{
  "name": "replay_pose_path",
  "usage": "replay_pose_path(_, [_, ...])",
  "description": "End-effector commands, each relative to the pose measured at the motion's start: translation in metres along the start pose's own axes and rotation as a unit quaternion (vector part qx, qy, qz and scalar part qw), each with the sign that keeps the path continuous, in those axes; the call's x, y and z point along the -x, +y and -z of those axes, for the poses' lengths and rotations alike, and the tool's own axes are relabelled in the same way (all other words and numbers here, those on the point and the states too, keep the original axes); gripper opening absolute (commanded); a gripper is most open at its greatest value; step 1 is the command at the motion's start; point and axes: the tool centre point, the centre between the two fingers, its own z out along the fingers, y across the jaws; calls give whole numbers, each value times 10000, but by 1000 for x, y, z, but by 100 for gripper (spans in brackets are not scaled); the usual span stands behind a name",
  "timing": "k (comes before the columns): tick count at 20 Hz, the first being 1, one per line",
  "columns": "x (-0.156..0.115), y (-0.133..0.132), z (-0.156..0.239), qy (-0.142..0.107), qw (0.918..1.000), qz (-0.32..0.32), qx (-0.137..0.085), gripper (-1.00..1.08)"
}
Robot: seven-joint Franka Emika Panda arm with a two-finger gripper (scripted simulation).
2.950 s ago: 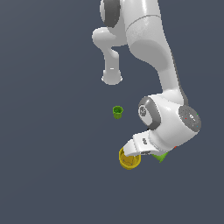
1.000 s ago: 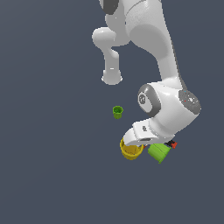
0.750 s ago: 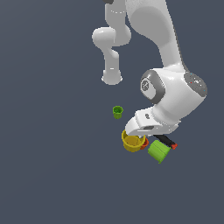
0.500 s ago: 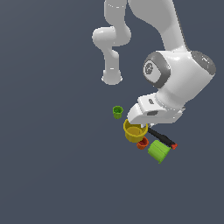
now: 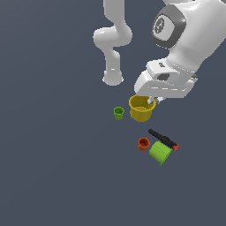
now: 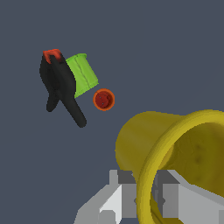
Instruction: Pick up a designated object from a clutter of objects.
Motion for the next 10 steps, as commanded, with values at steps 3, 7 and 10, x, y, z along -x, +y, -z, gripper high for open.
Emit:
replay_pose_path(3, [30, -1, 47, 8, 10000, 1, -2, -100])
replay_pose_path(7, [55, -2, 87, 2, 10000, 4, -4, -100])
replay_pose_path(10, [72, -3, 114, -1, 10000, 5, -6, -100])
